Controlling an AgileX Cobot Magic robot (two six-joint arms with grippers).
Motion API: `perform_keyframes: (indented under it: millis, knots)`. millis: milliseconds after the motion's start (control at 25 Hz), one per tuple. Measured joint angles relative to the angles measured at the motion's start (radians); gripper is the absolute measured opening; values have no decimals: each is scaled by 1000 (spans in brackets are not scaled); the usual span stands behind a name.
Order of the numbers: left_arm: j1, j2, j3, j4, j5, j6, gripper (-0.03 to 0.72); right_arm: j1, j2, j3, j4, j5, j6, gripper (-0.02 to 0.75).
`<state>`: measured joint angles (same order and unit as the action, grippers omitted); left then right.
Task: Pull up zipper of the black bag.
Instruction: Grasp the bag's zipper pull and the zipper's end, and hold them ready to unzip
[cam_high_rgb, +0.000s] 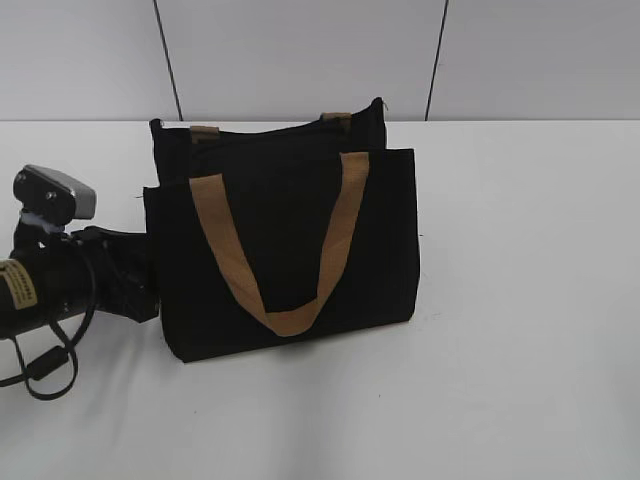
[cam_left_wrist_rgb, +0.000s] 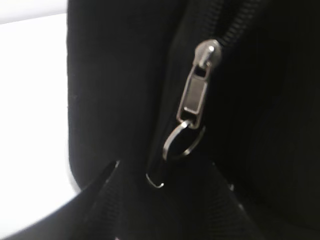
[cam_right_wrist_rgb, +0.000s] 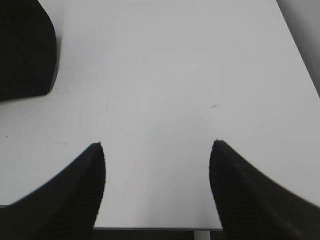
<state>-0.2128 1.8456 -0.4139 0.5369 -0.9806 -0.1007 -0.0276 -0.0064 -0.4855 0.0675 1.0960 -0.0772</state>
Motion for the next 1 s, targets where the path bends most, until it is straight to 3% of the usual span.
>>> perform_keyframes:
  millis: [160, 280, 680, 1000]
  knots:
    - [0, 32, -30, 3, 6, 0, 386, 0, 0, 0, 0, 0, 0, 507]
    - [0, 46, -35, 6, 7, 0, 333, 0, 0, 0, 0, 0, 0, 507]
    - [0, 47, -36, 7, -44, -7, 15, 0, 0, 0, 0, 0, 0, 507]
    - [0, -52, -31, 7, -12, -15, 3, 0, 0, 0, 0, 0, 0, 507]
